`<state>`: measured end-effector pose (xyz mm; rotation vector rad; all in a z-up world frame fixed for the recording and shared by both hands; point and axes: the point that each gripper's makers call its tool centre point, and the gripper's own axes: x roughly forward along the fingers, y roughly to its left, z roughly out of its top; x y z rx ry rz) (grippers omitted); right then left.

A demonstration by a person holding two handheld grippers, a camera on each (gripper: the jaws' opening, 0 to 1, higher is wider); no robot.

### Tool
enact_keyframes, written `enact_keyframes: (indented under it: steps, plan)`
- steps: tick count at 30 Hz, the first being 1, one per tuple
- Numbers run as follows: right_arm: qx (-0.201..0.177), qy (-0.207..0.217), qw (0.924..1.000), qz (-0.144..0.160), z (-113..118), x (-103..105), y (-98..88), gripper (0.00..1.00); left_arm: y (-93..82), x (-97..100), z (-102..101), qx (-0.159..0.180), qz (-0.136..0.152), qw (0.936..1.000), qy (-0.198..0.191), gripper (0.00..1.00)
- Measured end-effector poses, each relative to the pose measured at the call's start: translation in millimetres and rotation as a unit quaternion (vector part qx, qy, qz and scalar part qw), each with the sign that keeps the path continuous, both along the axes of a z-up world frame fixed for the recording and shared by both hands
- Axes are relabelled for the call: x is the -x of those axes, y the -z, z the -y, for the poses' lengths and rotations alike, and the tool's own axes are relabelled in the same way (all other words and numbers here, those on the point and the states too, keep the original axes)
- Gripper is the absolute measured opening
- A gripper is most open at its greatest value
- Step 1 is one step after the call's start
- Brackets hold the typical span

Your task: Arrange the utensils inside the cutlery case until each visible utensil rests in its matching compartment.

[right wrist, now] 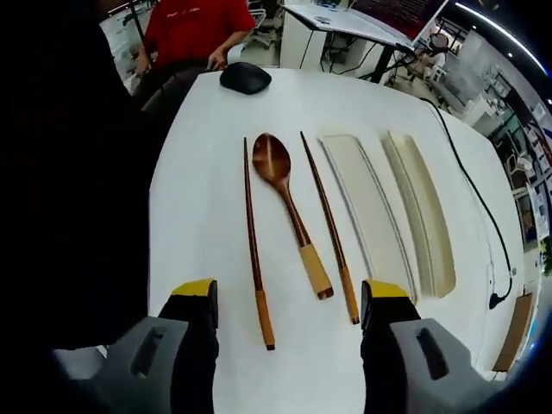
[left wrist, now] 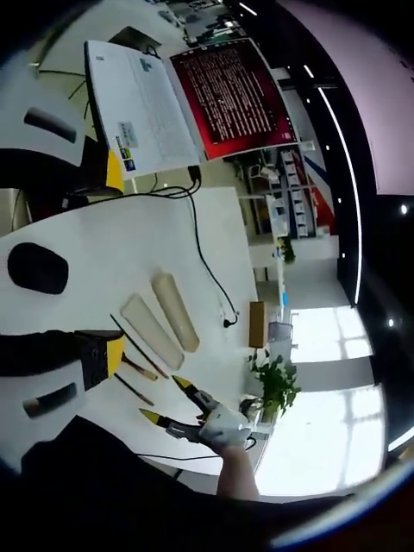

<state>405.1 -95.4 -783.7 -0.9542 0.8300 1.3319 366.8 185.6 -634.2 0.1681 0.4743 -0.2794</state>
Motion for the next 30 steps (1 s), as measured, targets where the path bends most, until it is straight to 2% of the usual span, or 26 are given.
enact_keyframes:
  steps: [1, 2, 3, 5, 7, 11, 13, 14, 18, 22, 25, 30]
  plan:
    - [-0.002, 0.005, 0.9999, -0.01, -1.8, 2.7, 0.8, 0.77, -0.3, 0.9, -0.2, 0.001, -0.001, 1.0, -0.001, 0.64]
    - [-0.001, -0.001, 0.9999, -0.013, -2.8, 4.5, 1.0, 0.74, -0.6, 1.3, -0.1, 0.001, -0.001, 1.0, -0.001, 0.64]
    - [0.002, -0.021, 0.9998, -0.005, -4.4, 5.7, 1.2, 0.68, -1.2, 2.2, 0.5, 0.0, -0.001, 1.0, 0.0, 0.64]
    - [0.018, -0.039, 0.999, 0.009, -5.1, 5.3, 2.1, 0.66, -4.1, 3.0, -0.2, -0.003, 0.004, 1.0, 0.0, 0.63]
    - [0.008, -0.024, 0.9997, -0.001, -10.8, 4.9, 1.2, 0.67, -9.9, 2.9, 0.2, 0.007, 0.018, 0.9998, -0.005, 0.63]
    - [0.007, -0.031, 0.9995, 0.002, -15.7, 7.3, 2.6, 0.61, -2.3, 7.2, 5.2, 0.007, 0.006, 1.0, 0.002, 0.63]
    - [-0.002, -0.039, 0.9991, -0.018, -20.5, 16.2, 4.1, 0.64, 0.2, 8.6, 6.1, 0.003, 0.001, 1.0, 0.006, 0.63]
    - [-0.009, -0.027, 0.999, -0.034, -23.5, 20.4, 5.1, 0.65, 0.0, 8.7, 6.2, 0.003, 0.001, 1.0, 0.007, 0.63]
    - [-0.005, -0.03, 0.9992, -0.025, -25.3, 18.0, 8.6, 0.58, -4.2, 4.9, 6.5, 0.001, 0.003, 1.0, 0.009, 0.63]
    - [-0.006, -0.034, 0.9988, -0.035, -28.5, 22.5, 12.4, 0.54, -6.0, 2.2, 7.3, -0.001, 0.004, 0.9999, 0.012, 0.63]
    - [-0.008, -0.037, 0.9981, -0.048, -32.9, 26.4, 15.1, 0.56, -6.6, 1.4, 7.9, -0.002, 0.005, 0.9999, 0.013, 0.63]
    - [-0.009, -0.038, 0.9977, -0.056, -38.1, 26.6, 18.4, 0.46, -3.9, 1.7, 10.0, -0.002, 0.003, 0.9999, 0.015, 0.63]
